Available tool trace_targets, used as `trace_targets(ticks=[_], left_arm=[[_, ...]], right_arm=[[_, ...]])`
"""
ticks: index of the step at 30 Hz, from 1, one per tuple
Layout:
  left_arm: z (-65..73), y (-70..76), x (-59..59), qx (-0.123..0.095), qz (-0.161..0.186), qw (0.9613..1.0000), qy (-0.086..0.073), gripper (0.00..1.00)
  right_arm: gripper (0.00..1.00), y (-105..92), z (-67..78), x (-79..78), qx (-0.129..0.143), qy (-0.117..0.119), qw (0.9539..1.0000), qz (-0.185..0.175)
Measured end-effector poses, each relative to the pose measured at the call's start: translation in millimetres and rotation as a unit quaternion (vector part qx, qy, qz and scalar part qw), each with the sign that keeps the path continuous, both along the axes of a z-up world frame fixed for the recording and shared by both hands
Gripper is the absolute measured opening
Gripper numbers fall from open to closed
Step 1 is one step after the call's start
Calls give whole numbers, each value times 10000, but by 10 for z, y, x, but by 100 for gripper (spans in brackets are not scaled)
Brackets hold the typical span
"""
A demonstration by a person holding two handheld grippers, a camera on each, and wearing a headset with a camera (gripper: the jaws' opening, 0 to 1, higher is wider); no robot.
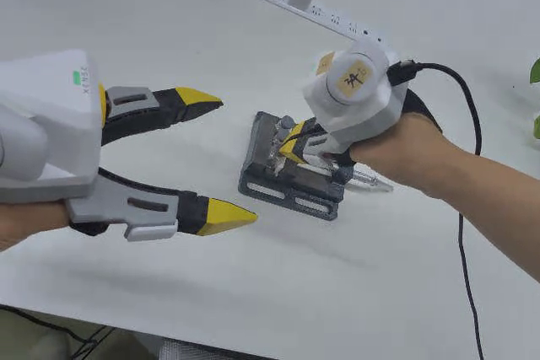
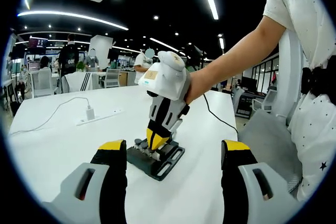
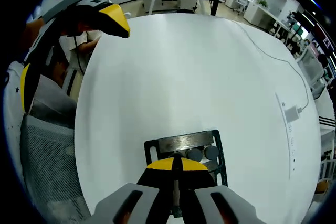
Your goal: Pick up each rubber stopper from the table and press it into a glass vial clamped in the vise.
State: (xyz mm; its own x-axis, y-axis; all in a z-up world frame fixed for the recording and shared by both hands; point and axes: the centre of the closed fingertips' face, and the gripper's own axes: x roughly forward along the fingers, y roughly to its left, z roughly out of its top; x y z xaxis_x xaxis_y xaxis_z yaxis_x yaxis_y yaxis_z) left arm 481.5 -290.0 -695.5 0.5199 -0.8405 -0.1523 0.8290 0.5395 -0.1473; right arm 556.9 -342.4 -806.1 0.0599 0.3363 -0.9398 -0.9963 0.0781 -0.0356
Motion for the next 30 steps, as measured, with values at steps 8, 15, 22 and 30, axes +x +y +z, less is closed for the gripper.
trace_targets(ticks=[8, 15, 22, 30], left_arm=[[1, 42, -2, 45, 34, 10000, 19, 72], [-2, 32, -7, 49, 16, 10000, 34, 72], [22, 52, 56, -5, 74, 10000, 7, 72], [29, 70, 117, -45, 118, 9999, -21, 72]], right_arm=[[0, 0, 7, 0, 138, 22, 9999, -82], [0, 7, 6, -16, 100, 91, 9999, -48], [0, 42, -16, -1, -141, 314, 9994, 23], [0, 15, -61, -1, -520, 108, 9972, 530]])
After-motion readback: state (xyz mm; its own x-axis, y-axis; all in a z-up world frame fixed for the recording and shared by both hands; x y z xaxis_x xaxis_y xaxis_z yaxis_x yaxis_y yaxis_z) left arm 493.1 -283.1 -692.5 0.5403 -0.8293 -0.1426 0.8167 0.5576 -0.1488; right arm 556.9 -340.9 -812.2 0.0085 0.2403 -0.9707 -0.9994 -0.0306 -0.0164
